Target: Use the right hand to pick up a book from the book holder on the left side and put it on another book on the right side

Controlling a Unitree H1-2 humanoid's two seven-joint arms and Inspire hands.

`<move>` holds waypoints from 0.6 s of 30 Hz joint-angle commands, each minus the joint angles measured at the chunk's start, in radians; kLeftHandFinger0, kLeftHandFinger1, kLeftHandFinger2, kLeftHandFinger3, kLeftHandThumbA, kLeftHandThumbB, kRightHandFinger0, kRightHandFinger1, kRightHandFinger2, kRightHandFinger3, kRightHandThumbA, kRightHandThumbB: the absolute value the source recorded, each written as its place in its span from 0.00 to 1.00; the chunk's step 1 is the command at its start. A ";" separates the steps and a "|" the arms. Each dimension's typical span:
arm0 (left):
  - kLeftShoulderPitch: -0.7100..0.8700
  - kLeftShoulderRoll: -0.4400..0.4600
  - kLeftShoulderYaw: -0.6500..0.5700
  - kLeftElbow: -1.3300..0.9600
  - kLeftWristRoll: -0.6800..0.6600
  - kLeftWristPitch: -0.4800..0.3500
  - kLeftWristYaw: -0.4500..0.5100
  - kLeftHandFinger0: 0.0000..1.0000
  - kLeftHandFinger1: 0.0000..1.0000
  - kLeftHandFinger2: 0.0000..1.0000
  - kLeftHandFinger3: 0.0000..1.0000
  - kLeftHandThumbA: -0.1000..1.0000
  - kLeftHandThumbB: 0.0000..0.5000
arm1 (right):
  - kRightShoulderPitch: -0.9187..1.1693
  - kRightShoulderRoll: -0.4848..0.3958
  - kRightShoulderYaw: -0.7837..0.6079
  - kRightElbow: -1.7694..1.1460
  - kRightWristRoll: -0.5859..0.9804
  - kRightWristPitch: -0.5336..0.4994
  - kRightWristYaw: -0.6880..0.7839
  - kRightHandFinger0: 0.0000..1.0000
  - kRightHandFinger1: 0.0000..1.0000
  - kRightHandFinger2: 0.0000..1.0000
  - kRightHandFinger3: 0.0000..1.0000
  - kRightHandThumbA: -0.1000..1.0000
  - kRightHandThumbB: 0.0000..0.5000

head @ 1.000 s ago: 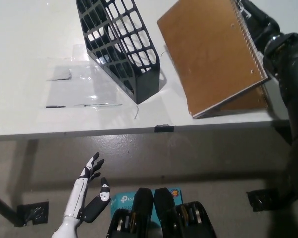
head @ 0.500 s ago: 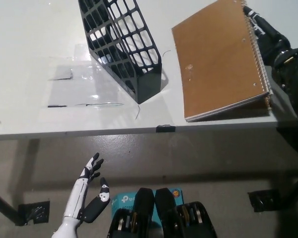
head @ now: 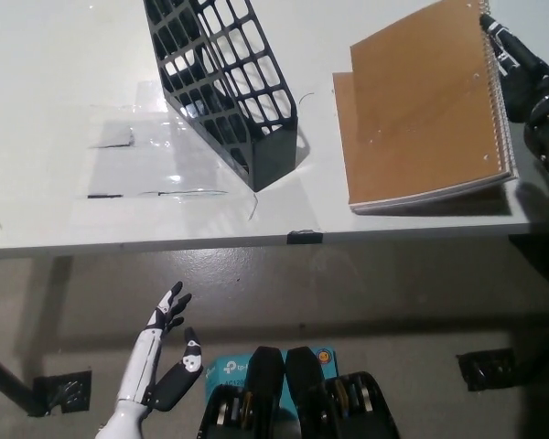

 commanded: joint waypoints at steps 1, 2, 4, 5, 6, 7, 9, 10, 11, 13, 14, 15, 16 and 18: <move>-0.003 0.004 -0.001 -0.010 0.003 -0.038 0.029 0.92 0.94 0.92 1.00 0.24 0.25 | -0.080 -0.057 0.144 -0.018 -0.121 -0.013 0.173 1.00 1.00 1.00 1.00 0.31 0.71; -0.005 0.004 -0.001 -0.010 0.000 -0.038 0.027 0.92 0.94 0.92 1.00 0.24 0.26 | -0.077 -0.058 0.156 -0.019 -0.119 -0.009 0.189 1.00 1.00 1.00 1.00 0.33 0.75; -0.009 0.005 0.000 -0.010 -0.002 -0.040 0.027 0.90 0.93 0.92 1.00 0.23 0.26 | -0.074 -0.060 0.189 -0.020 -0.125 -0.014 0.215 1.00 1.00 1.00 1.00 0.36 0.75; -0.011 0.005 0.000 -0.011 -0.002 -0.038 0.027 0.90 0.93 0.92 1.00 0.23 0.26 | -0.074 -0.059 0.205 -0.027 -0.128 -0.016 0.222 1.00 1.00 1.00 1.00 0.35 0.68; -0.010 0.005 -0.001 -0.015 0.004 -0.033 0.028 0.92 0.94 0.92 1.00 0.25 0.25 | -0.071 -0.061 0.217 -0.028 -0.131 -0.023 0.240 1.00 1.00 1.00 1.00 0.34 0.68; -0.010 0.006 -0.001 -0.018 0.006 -0.030 0.027 0.93 0.94 0.92 1.00 0.25 0.25 | -0.070 -0.061 0.223 -0.028 -0.131 -0.028 0.246 1.00 1.00 1.00 1.00 0.34 0.69; -0.013 0.005 -0.001 -0.016 0.005 -0.030 0.028 0.93 0.94 0.92 1.00 0.25 0.25 | -0.069 -0.065 0.248 -0.025 -0.144 -0.036 0.253 1.00 1.00 1.00 1.00 0.38 0.64; -0.013 0.006 -0.001 -0.016 0.000 -0.032 0.024 0.93 0.95 0.93 1.00 0.25 0.24 | -0.069 -0.067 0.255 -0.023 -0.147 -0.038 0.256 1.00 1.00 1.00 1.00 0.43 0.67; -0.012 0.006 -0.001 -0.017 -0.001 -0.032 0.023 0.93 0.95 0.93 1.00 0.25 0.24 | -0.068 -0.069 0.259 -0.023 -0.148 -0.040 0.260 1.00 1.00 1.00 1.00 0.45 0.64; -0.013 0.006 -0.002 -0.016 0.007 -0.029 0.026 0.93 0.95 0.93 1.00 0.26 0.24 | -0.064 -0.075 0.259 -0.025 -0.147 -0.047 0.267 1.00 1.00 1.00 1.00 0.48 0.64; -0.011 0.006 -0.002 -0.017 0.005 -0.028 0.026 0.93 0.95 0.93 1.00 0.26 0.24 | -0.063 -0.076 0.260 -0.026 -0.150 -0.047 0.266 1.00 1.00 1.00 1.00 0.48 0.64; -0.011 0.005 -0.001 -0.019 0.003 -0.027 0.025 0.93 0.95 0.93 1.00 0.26 0.24 | -0.062 -0.080 0.259 -0.024 -0.151 -0.050 0.253 1.00 1.00 1.00 1.00 0.49 0.69; -0.010 0.005 -0.001 -0.019 0.002 -0.028 0.025 0.93 0.95 0.93 1.00 0.26 0.24 | -0.061 -0.082 0.257 -0.025 -0.151 -0.050 0.254 1.00 1.00 1.00 1.00 0.50 0.70; -0.012 0.005 0.000 -0.014 -0.003 -0.034 0.024 0.93 0.94 0.92 1.00 0.25 0.24 | -0.054 -0.096 0.273 -0.034 -0.168 -0.084 0.285 1.00 1.00 1.00 1.00 0.60 0.63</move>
